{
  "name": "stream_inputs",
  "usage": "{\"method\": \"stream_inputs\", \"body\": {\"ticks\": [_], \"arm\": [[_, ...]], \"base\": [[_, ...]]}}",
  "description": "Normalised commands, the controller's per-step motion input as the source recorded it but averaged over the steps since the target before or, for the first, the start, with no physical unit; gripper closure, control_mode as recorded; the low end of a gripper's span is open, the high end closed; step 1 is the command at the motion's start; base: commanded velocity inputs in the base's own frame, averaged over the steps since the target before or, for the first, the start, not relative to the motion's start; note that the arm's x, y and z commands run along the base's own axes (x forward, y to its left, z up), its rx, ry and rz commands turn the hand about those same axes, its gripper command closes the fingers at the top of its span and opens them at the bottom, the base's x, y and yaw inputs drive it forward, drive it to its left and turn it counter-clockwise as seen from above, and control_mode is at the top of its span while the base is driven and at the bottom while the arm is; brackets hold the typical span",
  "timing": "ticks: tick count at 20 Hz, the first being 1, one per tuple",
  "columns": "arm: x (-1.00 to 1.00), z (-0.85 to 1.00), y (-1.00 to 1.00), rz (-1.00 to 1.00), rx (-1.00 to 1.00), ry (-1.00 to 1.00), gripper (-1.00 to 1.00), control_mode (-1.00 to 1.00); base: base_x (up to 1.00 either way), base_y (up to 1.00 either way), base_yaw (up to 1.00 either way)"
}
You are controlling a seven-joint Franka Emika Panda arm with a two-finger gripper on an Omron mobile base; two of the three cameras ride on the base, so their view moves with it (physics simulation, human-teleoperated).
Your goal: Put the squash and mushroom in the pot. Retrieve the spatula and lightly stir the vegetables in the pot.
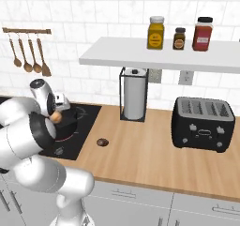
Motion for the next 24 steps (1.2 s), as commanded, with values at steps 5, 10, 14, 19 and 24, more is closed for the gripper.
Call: {"method": "stream_inputs", "body": {"ticks": [5,10,14,19,24], "arm": [[0.00,0.03,0.00,-0.02,0.00,0.00,-1.00,-1.00],[-0.25,0.59,-0.05,-0.02,0.01,-0.02,-1.00,-1.00],[-0.74,1.00,-0.60,-0.07,0.08,-0.08,-1.00,-1.00],[-0.33,0.54,-1.00,-0.20,0.11,0.03,-1.00,-1.00],[0.02,0.05,-1.00,-0.22,0.07,0.17,-1.00,-1.00]], "base": [[0.00,0.00,0.00],[0.00,0.00,0.00],[0.00,0.00,0.00],[0.00,0.00,0.00],[0.00,0.00,0.00]]}}
